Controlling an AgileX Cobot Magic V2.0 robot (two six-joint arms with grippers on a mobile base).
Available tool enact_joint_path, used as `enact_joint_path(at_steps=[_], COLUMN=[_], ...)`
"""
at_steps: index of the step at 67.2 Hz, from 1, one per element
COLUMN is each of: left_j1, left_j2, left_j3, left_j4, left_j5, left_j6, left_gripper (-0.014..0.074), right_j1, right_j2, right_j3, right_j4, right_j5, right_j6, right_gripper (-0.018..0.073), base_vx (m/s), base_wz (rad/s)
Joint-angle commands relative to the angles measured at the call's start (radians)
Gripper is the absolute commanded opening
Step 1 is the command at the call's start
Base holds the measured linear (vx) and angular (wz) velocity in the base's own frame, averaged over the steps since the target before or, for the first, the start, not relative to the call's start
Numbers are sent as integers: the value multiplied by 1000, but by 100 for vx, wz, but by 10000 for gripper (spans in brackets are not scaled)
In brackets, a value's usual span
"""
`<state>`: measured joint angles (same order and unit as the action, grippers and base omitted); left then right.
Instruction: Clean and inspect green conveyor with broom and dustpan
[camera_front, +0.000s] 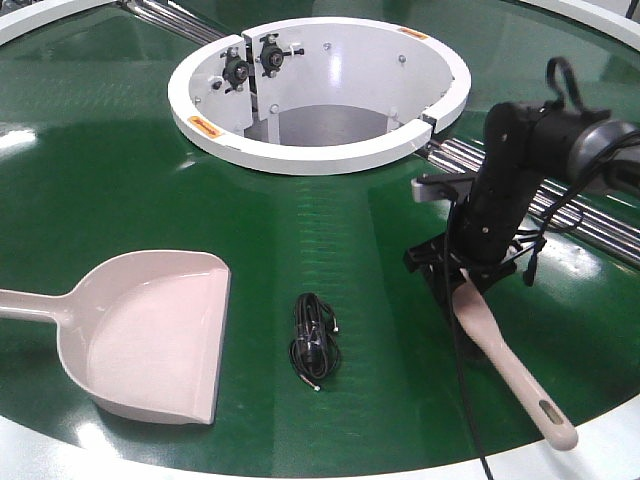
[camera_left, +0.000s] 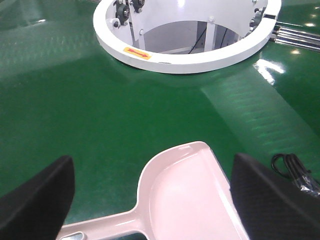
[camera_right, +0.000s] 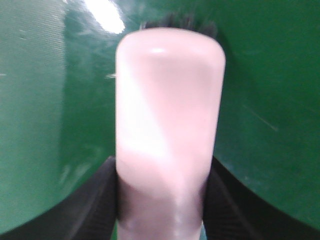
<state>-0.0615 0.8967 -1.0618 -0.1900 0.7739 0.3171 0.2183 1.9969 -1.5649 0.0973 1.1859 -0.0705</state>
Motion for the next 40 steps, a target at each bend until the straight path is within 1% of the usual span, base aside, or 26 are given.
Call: enact_joint_path(at_steps=[1, 12, 29, 34, 40], left_j1=[-8, -8, -8, -8, -8], left_j2=[-2, -2, -2, -2, -2], left_j3=[-28, -28, -28, -28, -28], left_j4=[-18, -18, -18, -18, -17], left_j5=[-57, -46, -40, -36, -33], left_j6=[-6, -6, -6, -6, -6], left_gripper=[589, 589, 589, 589, 589], right_j1=[-3, -3, -5, -25, -56], right_j2=[-123, -205, -327, -353, -370], right_j3=[-25, -25, 41, 82, 124], right_j4=[7, -14, -19, -7, 32], right_j5=[29, 105, 104, 104, 104], right_j6=[-23, -39, -13, -2, 4], right_gripper=[-8, -4, -3, -3, -3], base_vx=[0, 0, 0, 0, 0], base_wz=[0, 0, 0, 0, 0])
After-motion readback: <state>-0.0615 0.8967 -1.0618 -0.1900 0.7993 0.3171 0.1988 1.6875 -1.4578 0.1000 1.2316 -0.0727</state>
